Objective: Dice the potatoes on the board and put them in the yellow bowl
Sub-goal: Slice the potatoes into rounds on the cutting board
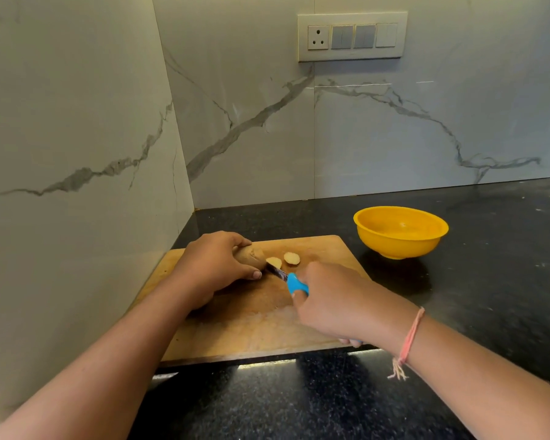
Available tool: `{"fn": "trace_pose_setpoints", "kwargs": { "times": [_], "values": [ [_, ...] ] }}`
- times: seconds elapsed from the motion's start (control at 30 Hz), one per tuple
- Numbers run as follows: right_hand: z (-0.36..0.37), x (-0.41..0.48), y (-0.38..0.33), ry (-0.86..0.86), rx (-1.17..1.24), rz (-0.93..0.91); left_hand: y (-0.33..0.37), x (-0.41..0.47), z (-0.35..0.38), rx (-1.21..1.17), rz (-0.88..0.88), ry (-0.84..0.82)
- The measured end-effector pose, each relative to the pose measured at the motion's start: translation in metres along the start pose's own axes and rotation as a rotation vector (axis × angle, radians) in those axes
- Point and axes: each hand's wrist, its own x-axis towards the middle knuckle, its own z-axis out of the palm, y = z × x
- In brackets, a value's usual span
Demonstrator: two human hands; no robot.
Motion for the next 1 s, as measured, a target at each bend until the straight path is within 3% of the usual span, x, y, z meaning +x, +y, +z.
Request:
{"fn": "trace_pose_setpoints", "kwargs": {
  "times": [0.2, 0.37, 0.53, 1.0],
  "values": [
    [-0.012, -0.014, 0.014, 0.090, 0.006, 0.017, -0.004, 0.000, -0.002, -0.038, 0.017, -0.029],
    [-0.013, -0.007, 0.009, 0.112, 0.253, -0.015, -0.007, 0.000, -0.006, -0.006, 0.062, -0.070],
    [-0.005, -0.001, -0.005, 0.118, 0.294, -0.078, -0.009, -0.001, -0.004, -0.022, 0.043, -0.060],
    [0.008, 0.017, -0.034, 0.236, -0.066, -0.087, -0.005, 0.000, -0.003, -0.004, 0.022, -0.006]
  ]
}}
